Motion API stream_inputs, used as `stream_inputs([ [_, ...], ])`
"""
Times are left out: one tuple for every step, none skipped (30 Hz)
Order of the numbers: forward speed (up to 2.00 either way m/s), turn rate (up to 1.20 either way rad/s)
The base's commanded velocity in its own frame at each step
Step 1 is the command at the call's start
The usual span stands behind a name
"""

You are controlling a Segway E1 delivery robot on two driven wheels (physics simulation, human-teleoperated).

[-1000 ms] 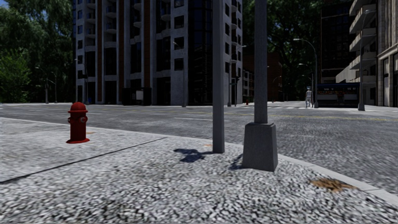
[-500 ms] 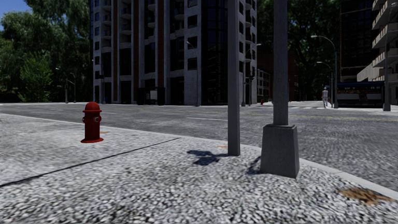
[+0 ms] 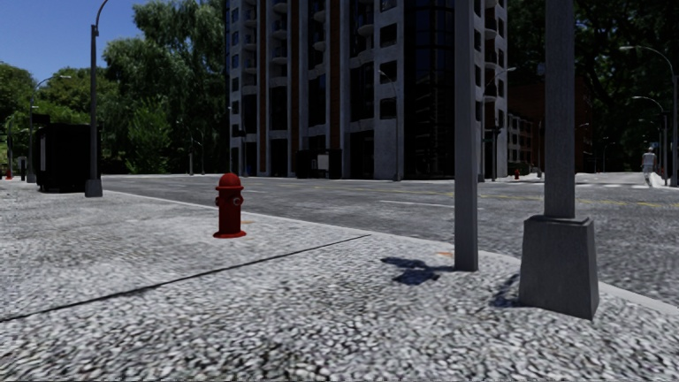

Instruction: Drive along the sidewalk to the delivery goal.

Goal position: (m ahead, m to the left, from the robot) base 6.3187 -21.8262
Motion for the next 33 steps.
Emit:
stream_inputs([
  [0.04,0.59],
  [0.07,0.59],
  [0.15,0.59],
  [0.15,0.59],
  [0.19,0.59],
  [0.2,0.59],
  [0.21,0.59],
  [0.21,0.59],
  [0.21,0.59],
  [0.21,0.59],
  [0.21,0.59],
  [0.21,0.59],
  [0.21,0.59],
  [0.21,0.59],
  [0.21,0.59],
  [0.21,0.59],
  [0.21,0.59],
  [0.21,0.59],
  [0.21,0.59],
  [0.22,0.6],
  [0.22,0.6],
  [0.25,0.6],
  [0.27,0.6],
  [0.28,0.6],
  [0.28,0.6],
  [0.28,0.6],
  [0.28,0.6],
  [0.28,0.6],
  [0.28,0.6],
  [0.28,0.6],
  [0.3,0.61],
  [0.3,0.61],
  [0.33,0.61],
])
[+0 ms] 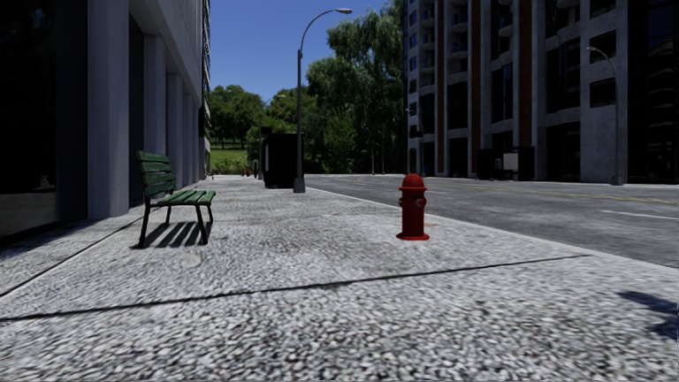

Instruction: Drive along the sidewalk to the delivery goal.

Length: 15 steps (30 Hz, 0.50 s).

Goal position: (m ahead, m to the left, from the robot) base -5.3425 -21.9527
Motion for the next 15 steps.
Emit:
stream_inputs([
  [0.37,0.61],
  [0.39,0.61],
  [0.42,0.61],
  [0.43,0.62],
  [0.43,0.62],
  [0.45,0.62],
  [0.45,0.62],
  [0.45,0.62],
  [0.45,0.62],
  [0.45,0.62],
  [0.45,0.62],
  [0.45,0.62],
  [0.45,0.62],
  [0.45,0.62],
  [0.45,0.62],
])
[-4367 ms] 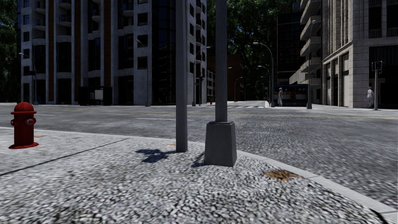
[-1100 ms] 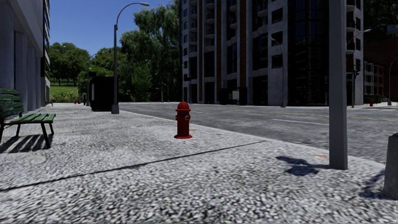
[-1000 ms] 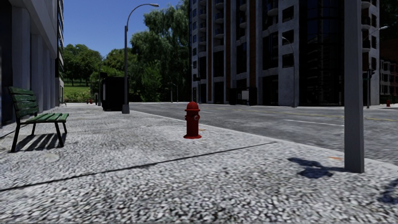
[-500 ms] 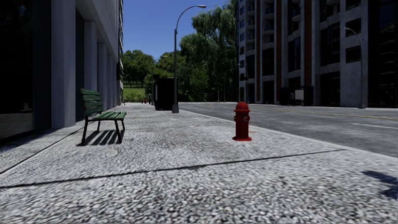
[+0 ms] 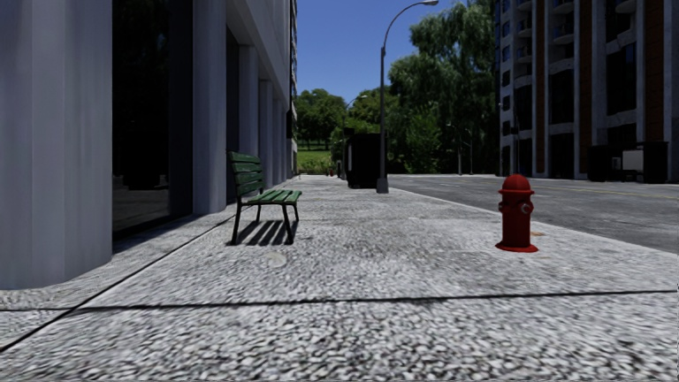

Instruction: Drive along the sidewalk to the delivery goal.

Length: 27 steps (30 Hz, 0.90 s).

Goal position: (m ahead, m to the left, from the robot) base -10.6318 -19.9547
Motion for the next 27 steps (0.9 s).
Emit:
stream_inputs([
  [0.46,0.62],
  [0.47,0.63],
  [0.48,0.63],
  [0.48,0.63],
  [0.48,0.63],
  [0.48,0.64],
  [0.48,0.65],
  [0.48,0.66],
  [0.48,0.66],
  [0.48,0.66],
  [0.49,0.67],
  [0.49,0.67],
  [0.49,0.69],
  [0.49,0.7],
  [0.49,0.7],
  [0.49,0.7],
  [0.49,0.71],
  [0.49,0.72],
  [0.49,0.72],
  [0.49,0.72],
  [0.49,0.72],
  [0.49,0.72],
  [0.51,0.73],
  [0.56,0.73],
  [0.56,0.73],
  [0.65,0.73],
  [0.68,0.73],
])
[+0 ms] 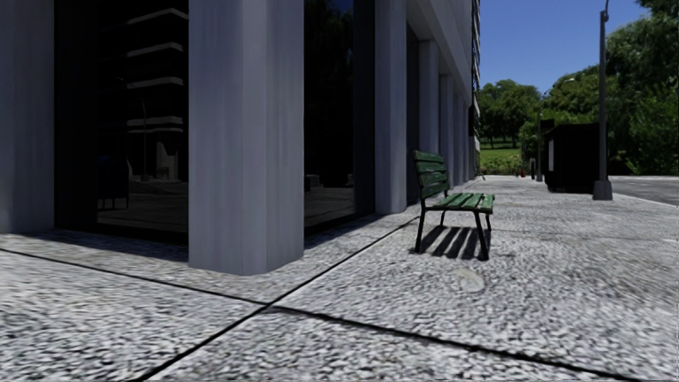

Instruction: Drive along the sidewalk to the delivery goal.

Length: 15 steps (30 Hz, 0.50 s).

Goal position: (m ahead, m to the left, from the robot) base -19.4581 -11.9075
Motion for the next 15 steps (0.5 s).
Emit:
stream_inputs([
  [0.68,0.73],
  [0.69,0.73],
  [0.69,0.73],
  [0.69,0.73],
  [0.71,0.73],
  [0.71,0.73],
  [0.72,0.73],
  [0.72,0.73],
  [0.72,0.73],
  [0.72,0.73],
  [0.72,0.73],
  [0.73,0.73],
  [0.74,0.73],
  [0.74,0.73],
  [0.74,0.73],
])
